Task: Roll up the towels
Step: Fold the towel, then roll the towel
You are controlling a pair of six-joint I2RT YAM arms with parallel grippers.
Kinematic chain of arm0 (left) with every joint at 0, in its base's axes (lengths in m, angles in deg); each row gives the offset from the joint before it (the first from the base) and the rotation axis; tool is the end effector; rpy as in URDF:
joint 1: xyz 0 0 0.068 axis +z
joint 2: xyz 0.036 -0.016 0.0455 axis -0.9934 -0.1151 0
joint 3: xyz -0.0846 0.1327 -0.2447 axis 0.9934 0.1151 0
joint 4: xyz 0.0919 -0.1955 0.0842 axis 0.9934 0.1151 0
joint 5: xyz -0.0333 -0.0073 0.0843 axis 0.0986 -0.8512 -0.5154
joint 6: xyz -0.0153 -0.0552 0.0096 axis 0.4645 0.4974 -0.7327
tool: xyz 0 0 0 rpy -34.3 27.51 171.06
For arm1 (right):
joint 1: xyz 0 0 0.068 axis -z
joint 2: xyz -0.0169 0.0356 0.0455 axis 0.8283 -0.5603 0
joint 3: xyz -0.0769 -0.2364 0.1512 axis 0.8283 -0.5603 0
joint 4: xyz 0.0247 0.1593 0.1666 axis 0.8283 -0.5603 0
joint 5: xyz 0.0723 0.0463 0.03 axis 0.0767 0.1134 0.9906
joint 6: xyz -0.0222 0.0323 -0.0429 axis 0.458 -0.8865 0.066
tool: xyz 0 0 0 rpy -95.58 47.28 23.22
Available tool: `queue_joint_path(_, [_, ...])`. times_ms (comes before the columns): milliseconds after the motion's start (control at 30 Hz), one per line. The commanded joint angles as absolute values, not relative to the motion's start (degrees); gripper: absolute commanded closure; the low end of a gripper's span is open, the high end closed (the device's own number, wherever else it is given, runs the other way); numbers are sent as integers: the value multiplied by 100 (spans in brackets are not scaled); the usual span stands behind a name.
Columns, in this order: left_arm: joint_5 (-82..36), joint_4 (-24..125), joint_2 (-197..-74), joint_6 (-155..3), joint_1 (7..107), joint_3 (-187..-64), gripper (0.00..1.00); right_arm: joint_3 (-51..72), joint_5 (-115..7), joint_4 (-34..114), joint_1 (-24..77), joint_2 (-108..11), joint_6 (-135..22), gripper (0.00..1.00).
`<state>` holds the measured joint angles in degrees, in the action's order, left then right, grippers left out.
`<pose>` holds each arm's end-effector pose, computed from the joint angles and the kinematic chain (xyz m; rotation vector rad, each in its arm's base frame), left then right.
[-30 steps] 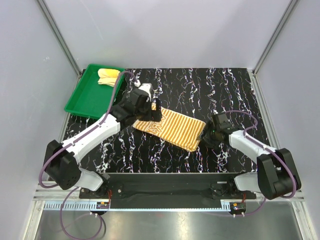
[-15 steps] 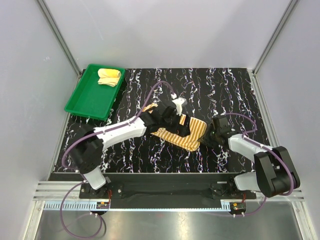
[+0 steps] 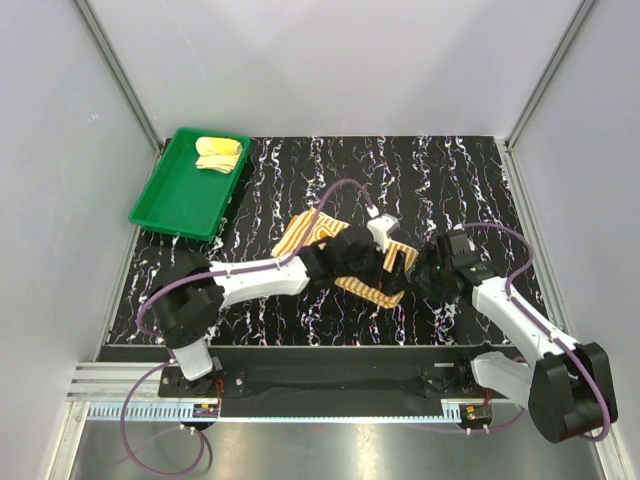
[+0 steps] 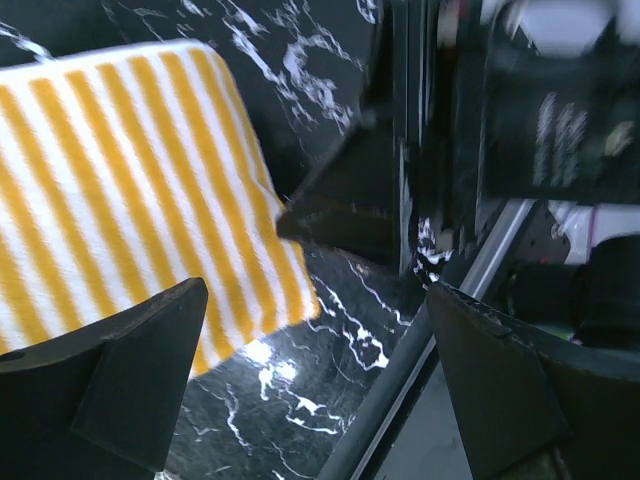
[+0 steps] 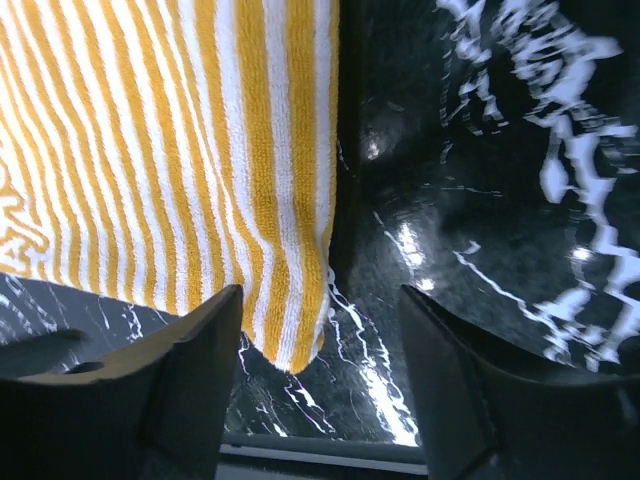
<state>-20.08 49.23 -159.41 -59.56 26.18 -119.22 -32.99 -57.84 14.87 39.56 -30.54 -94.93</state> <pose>0.1970 -0.3206 0.2663 0.6915 2.1840 -1.0539 0.1614 0.0500 0.2125 0.6379 2.5513 0.4717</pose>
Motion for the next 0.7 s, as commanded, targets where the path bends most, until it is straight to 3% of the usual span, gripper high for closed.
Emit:
queue_joint_path(0, [-2972,4679,-15759,-6341,2074,-11914,1,-2746,-6573,381,3984,-2682,-9308,27])
queue_joint_path(167, [-4344,5216,-15979,-6789,1423,-12028,1,-2157,-7540,-404,3984,-2383,-9474,24])
queue_joint_path(333, [-5451,5823,-16540,-6886,1168,-12494,1,-1937,-7708,-537,4010,-2383,-9563,21])
queue_joint_path(667, [-6139,6025,-17332,-7546,860,-13066,1,-2059,-7533,-475,4036,-2383,-9536,22])
